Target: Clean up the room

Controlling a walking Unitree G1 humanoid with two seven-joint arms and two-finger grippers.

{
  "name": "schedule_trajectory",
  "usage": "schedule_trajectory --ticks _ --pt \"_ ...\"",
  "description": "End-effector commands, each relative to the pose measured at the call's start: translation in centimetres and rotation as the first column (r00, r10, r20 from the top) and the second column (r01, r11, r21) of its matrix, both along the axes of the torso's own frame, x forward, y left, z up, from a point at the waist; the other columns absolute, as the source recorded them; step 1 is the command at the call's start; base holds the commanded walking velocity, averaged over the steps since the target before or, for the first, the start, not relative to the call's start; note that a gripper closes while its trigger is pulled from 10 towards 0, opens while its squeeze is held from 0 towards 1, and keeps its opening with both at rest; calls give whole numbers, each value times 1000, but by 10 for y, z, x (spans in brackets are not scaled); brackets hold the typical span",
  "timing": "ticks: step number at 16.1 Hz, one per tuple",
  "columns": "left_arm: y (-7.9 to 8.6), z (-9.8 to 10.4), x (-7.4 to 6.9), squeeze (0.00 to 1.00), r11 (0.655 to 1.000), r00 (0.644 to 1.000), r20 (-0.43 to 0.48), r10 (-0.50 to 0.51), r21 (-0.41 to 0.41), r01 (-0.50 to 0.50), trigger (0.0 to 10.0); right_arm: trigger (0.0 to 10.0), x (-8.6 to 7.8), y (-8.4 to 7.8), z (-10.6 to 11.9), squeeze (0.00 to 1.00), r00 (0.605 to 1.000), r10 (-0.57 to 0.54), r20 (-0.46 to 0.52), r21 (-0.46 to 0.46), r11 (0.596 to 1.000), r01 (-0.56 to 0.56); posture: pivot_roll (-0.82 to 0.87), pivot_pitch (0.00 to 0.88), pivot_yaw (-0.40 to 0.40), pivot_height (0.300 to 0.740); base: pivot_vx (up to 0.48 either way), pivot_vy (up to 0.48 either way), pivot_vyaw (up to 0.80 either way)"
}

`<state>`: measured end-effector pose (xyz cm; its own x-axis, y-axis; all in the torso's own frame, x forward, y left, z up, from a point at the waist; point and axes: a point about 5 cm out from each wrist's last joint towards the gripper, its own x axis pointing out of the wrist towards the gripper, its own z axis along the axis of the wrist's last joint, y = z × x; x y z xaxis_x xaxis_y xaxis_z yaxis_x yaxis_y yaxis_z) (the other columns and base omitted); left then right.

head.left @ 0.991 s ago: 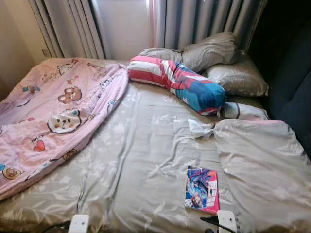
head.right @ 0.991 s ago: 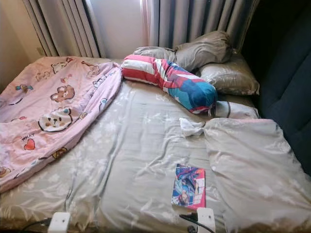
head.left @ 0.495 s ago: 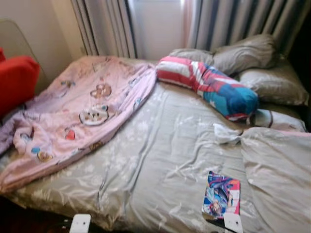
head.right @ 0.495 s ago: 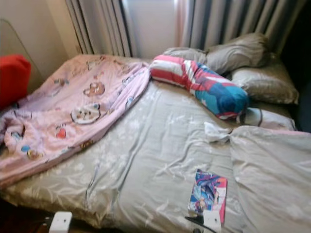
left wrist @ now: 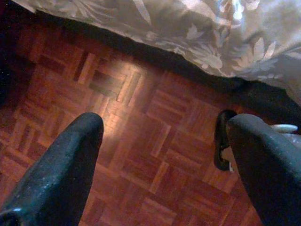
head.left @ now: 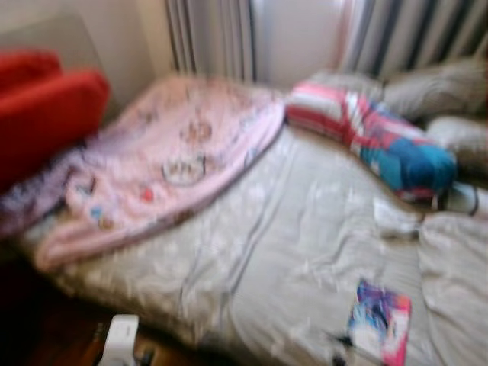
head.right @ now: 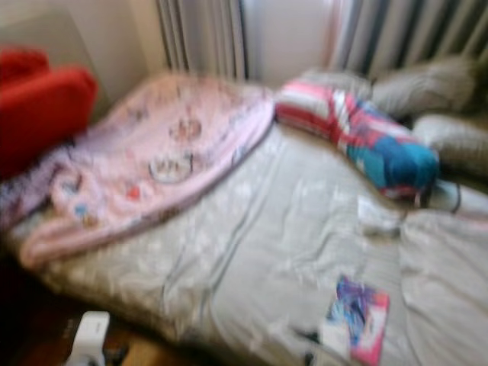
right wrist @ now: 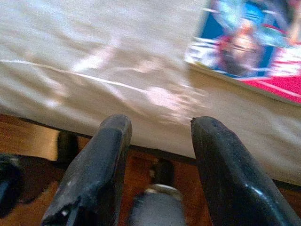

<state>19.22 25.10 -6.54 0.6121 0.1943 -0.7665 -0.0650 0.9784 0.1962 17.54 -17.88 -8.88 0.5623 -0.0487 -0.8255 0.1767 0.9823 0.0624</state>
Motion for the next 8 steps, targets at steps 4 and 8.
schedule_trajectory --ticks 4,8 --pt "-14 1 10 0 1000 1000 10 12 -19 -12 10000 10000 -2 -5 -1 0 1000 -21 -10 -1 1000 21 166 53 9 740 0 226 0" --pt "-9 0 6 0 1000 1000 4 18 -17 -18 10000 10000 -4 -5 -1 0 1000 -23 -11 -2 1000 23 167 60 7 740 0 120 0"
